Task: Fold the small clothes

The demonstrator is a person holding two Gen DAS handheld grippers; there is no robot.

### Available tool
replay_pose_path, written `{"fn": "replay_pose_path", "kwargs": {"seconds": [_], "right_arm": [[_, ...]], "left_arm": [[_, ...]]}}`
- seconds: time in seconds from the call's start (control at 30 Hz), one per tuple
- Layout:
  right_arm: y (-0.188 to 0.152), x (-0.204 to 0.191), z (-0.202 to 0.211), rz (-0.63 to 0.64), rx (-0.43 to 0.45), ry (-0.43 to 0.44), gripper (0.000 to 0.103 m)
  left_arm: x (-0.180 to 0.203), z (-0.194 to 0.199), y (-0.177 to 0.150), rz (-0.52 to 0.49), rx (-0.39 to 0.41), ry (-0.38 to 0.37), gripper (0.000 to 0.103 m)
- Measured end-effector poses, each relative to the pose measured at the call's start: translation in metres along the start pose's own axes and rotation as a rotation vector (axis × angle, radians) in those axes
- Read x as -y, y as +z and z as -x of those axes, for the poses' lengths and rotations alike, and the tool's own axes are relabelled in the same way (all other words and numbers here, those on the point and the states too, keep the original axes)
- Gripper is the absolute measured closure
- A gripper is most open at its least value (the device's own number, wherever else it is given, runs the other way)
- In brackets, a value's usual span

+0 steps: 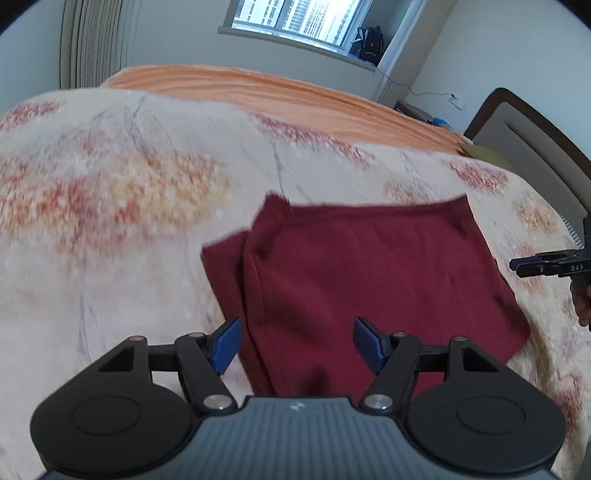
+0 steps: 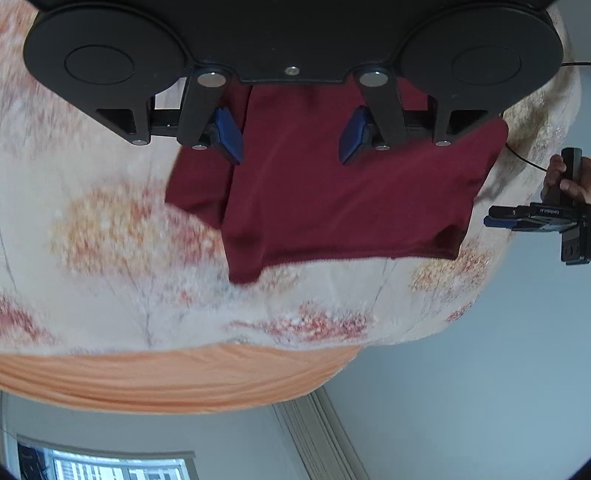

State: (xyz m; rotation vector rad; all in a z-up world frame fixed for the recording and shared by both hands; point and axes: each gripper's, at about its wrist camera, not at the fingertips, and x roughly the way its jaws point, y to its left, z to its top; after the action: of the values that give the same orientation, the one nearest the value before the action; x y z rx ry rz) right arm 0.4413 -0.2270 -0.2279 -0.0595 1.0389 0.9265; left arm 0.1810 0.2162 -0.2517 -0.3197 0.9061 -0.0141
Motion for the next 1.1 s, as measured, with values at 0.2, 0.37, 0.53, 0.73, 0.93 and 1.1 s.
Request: {"fn": "replay_pose_path", "kwargs": {"seconds": [0.2, 0.37, 0.53, 0.73, 0.93, 1.1], "right_arm": [[-0.070, 0.006, 0.012, -0.131, -0.078, 0.000, 0.061], [-0.090, 0.007, 0.007, -0.174, -0.103, 0.054, 0.081], [-0.089, 0.007, 0.000, -0.180, -0.119, 0.073, 0.087], [-0.086, 0.006, -0.002, -0.173, -0.137, 0.077, 0.098], [-0.084, 0.023, 0.012, -0.249, -0.115, 0.081, 0.100], [-0.079, 0.021, 0.013, -0.243, -0.139, 0.045, 0.084]], "left_arm": [[0.011, 0.015, -0.067, 0.054, -0.071, -0.044, 0.033], [0.005, 0.006, -0.075, 0.110, -0.083, -0.088, 0.043], [0.002, 0.004, -0.068, 0.082, -0.105, -0.109, 0.051], [-0.006, 0.005, -0.078, 0.123, -0.117, -0.122, 0.096], [-0.015, 0.001, -0.079, 0.137, -0.162, -0.102, 0.098], [-0.016, 0.023, -0.056, 0.098, -0.090, -0.041, 0.062]]}}
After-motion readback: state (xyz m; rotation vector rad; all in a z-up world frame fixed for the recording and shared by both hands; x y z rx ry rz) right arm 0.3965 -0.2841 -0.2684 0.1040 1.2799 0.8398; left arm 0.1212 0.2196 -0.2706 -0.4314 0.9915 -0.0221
